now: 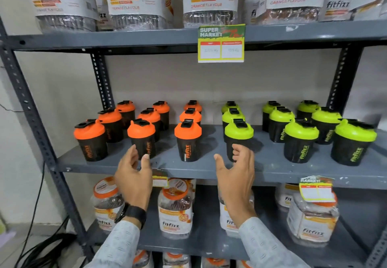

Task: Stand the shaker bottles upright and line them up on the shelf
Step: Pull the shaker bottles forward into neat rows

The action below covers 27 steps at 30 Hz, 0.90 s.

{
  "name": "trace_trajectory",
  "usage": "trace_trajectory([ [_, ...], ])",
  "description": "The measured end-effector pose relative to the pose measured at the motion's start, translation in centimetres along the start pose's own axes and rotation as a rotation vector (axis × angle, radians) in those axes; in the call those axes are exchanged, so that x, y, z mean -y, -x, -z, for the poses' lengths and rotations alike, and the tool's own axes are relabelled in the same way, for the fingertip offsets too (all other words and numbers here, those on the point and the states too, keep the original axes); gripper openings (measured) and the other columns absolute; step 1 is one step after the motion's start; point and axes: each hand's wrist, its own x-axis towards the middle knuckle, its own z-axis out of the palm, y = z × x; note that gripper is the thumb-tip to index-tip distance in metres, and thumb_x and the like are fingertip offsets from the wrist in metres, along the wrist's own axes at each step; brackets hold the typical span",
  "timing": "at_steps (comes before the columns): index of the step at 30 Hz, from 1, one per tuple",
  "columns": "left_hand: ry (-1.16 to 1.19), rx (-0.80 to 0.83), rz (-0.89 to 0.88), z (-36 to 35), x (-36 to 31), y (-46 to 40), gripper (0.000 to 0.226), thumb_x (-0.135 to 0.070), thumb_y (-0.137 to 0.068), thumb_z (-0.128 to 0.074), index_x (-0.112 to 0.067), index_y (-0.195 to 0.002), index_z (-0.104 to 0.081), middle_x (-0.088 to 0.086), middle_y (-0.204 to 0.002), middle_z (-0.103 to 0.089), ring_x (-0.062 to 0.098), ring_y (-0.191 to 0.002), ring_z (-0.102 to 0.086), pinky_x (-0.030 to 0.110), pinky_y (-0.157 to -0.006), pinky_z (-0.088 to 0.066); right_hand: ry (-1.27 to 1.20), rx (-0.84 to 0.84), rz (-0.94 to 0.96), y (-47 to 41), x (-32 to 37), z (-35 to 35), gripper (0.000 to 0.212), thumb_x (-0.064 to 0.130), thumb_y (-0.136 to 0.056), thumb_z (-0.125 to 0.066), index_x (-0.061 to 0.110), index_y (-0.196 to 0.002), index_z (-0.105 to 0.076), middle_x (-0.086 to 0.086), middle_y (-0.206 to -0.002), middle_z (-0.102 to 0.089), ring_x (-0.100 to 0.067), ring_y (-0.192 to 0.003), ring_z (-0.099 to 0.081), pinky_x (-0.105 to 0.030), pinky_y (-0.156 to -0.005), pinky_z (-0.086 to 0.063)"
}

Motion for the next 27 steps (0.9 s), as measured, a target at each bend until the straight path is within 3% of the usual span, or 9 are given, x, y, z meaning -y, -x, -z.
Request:
trace_trajectory([
  [3, -0.014, -0.042, 0.031, 2.0, 1.5, -2.5, 0.048, -0.023, -0.091, -0.069, -0.015, -0.137, -0.061, 0.010, -0.131, -0.067, 0.024, -0.117, -0.065, 0.048, -0.101, -0.053, -0.025, 0.049, 0.056, 2.0, 2.2, -2.7, 0.040, 0.021, -0.081, -0.085, 0.016, -0.113, -0.061, 0.005, -0.101, -0.058, -0.010, -0.088, -0.055, -0.026, -0.076, -0.046],
  [6, -0.061, -0.032, 0.021, 3.8, 2.7, -4.9, 0.049, -0.017, -0.092, -0.070, -0.013, -0.140, -0.058, 0.011, -0.136, -0.063, 0.027, -0.120, -0.062, 0.041, -0.101, -0.050, -0.070, 0.145, 0.095, 4.4, 4.6, -6.7, 0.031, 0.021, -0.082, -0.084, 0.018, -0.107, -0.065, 0.007, -0.093, -0.060, -0.009, -0.081, -0.058, -0.032, -0.072, -0.054],
  [9, -0.082, -0.021, -0.005, 5.2, 3.8, -7.2, 0.047, -0.015, -0.091, -0.070, -0.013, -0.137, -0.060, 0.009, -0.134, -0.063, 0.026, -0.118, -0.062, 0.039, -0.101, -0.048, -0.122, 0.256, 0.081, 6.6, 6.8, -10.9, 0.033, 0.024, -0.084, -0.082, 0.021, -0.113, -0.064, 0.010, -0.097, -0.060, -0.007, -0.085, -0.059, -0.035, -0.075, -0.057],
  [12, -0.079, 0.019, -0.040, 5.9, 4.9, -9.1, 0.040, -0.016, -0.092, -0.069, -0.015, -0.131, -0.063, 0.006, -0.126, -0.065, 0.025, -0.110, -0.064, 0.043, -0.097, -0.052, -0.150, 0.305, 0.017, 7.3, 8.6, -14.1, 0.050, 0.022, -0.084, -0.082, 0.022, -0.128, -0.059, 0.007, -0.116, -0.061, -0.003, -0.103, -0.058, -0.040, -0.088, -0.057],
  [14, -0.063, 0.014, -0.057, 6.3, 5.3, -9.9, 0.035, -0.014, -0.091, -0.068, -0.014, -0.127, -0.065, 0.005, -0.119, -0.065, 0.022, -0.104, -0.064, 0.039, -0.092, -0.053, -0.115, 0.346, -0.029, 6.8, 9.2, -15.6, 0.068, 0.023, -0.082, -0.084, 0.020, -0.140, -0.051, 0.001, -0.132, -0.058, -0.011, -0.121, -0.056, -0.041, -0.101, -0.052],
  [18, -0.032, -0.106, -0.067, 7.5, 6.0, -11.2, 0.031, -0.006, -0.087, -0.069, -0.012, -0.117, -0.065, 0.007, -0.107, -0.062, 0.022, -0.088, -0.061, 0.040, -0.083, -0.052, -0.097, 0.485, -0.159, 4.8, 9.9, -17.4, 0.100, 0.029, -0.076, -0.089, 0.024, -0.157, -0.031, -0.004, -0.154, -0.045, -0.020, -0.141, -0.044, -0.043, -0.115, -0.040],
  [23, -0.072, -0.179, -0.007, 8.6, 7.9, -13.0, 0.057, -0.013, -0.080, -0.079, -0.009, -0.131, -0.054, 0.015, -0.127, -0.054, 0.034, -0.118, -0.052, 0.050, -0.100, -0.045, -0.116, 0.596, -0.297, 3.0, 9.9, -18.9, 0.119, 0.026, -0.066, -0.093, 0.028, -0.161, -0.021, -0.002, -0.158, -0.043, -0.022, -0.145, -0.041, -0.047, -0.118, -0.035],
  [27, -0.101, -0.034, 0.085, 9.0, 9.1, -14.4, 0.088, -0.028, -0.077, -0.086, -0.018, -0.148, -0.037, 0.015, -0.149, -0.043, 0.035, -0.137, -0.043, 0.060, -0.109, -0.041, -0.188, 0.661, -0.339, 2.6, 9.5, -20.0, 0.114, 0.022, -0.059, -0.092, 0.032, -0.154, -0.032, 0.006, -0.143, -0.058, -0.021, -0.133, -0.055, -0.052, -0.113, -0.043],
])
